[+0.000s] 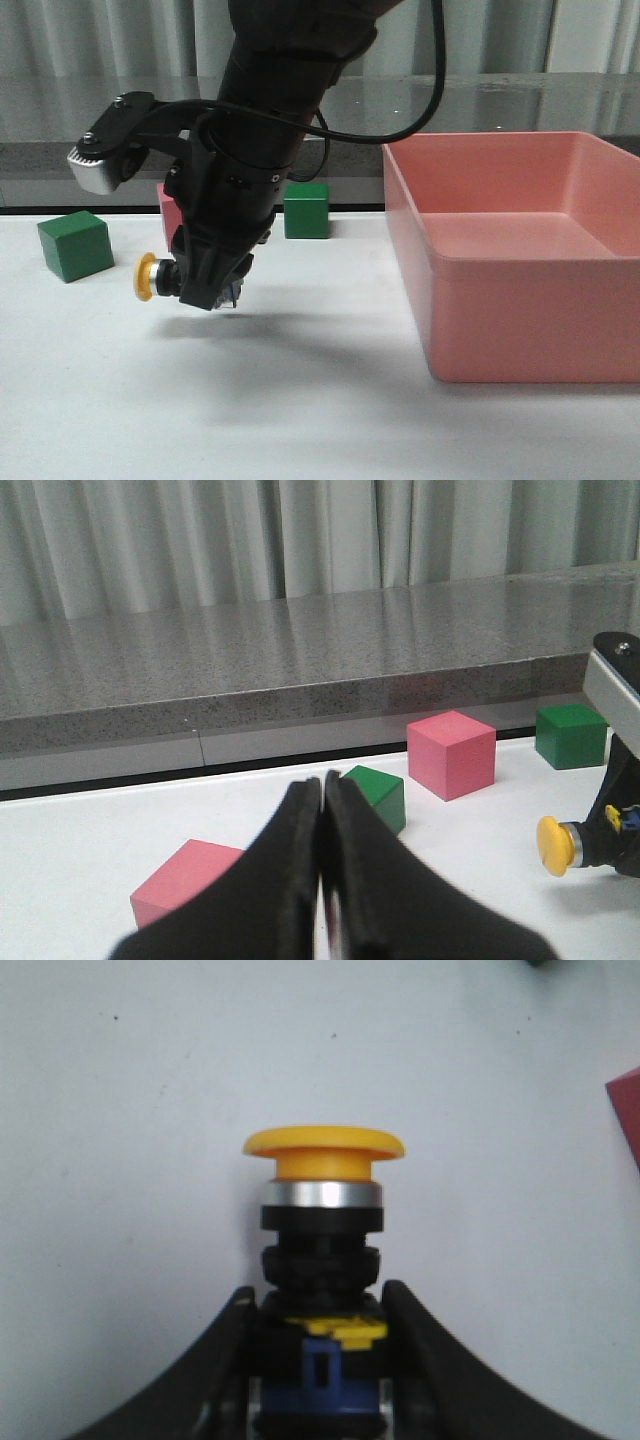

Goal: Place and stand button with both arms
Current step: 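Lower the button onto the table on its side and open the right gripper, then raise the right gripper away from the button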

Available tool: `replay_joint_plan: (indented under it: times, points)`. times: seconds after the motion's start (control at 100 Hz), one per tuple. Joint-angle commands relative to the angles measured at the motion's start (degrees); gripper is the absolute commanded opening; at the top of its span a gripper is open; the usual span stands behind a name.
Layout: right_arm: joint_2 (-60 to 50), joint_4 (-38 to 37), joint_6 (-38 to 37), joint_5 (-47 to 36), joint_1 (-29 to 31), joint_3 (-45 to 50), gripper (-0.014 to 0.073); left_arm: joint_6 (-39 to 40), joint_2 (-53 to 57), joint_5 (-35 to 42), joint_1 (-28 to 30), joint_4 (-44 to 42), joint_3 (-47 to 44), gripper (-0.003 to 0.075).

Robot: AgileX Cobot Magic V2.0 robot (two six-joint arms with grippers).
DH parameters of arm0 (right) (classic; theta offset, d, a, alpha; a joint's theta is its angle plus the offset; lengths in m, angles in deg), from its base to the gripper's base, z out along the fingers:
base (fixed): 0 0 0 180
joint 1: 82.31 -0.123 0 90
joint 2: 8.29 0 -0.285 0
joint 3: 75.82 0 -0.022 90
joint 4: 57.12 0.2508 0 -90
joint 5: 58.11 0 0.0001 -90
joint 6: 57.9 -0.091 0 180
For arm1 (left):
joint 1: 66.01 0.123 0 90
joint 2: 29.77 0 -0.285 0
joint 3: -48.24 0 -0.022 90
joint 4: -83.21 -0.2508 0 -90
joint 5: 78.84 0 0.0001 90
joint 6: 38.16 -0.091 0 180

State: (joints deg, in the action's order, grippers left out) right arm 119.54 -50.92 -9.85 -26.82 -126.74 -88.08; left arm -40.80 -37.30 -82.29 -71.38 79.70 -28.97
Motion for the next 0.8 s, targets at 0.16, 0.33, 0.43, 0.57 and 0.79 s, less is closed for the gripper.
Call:
replay_joint_plan:
  times: [0.16,0.33,0.43,0.57,0.79]
  points:
    - [-2.73,1.32,0.61,-0.92,0.05,-2.23,0.0508,0.51,1.83,4.52,0.07,-0.02,-2.58,-0.002]
    - [-3.06,1.36,0.39,-0.79,0.05,-2.23,0.0632,0.51,1.83,4.52,0.07,-0.02,-2.58,-0.002]
    - [-4.98,1.36,-1.7,0.15,0.05,-2.23,0.0632,0.51,1.83,4.52,0.07,-0.02,-2.58,-0.002]
    - [-10.86,1.36,-8.83,1.72,0.51,-2.23,0.0554,0.51,1.83,4.52,0.07,-0.02,-2.58,-0.002]
    - [-22.2,1.36,-18.98,5.98,5.17,-2.18,0.0058,0.51,1.83,4.52,0.07,-0.02,-2.58,-0.002]
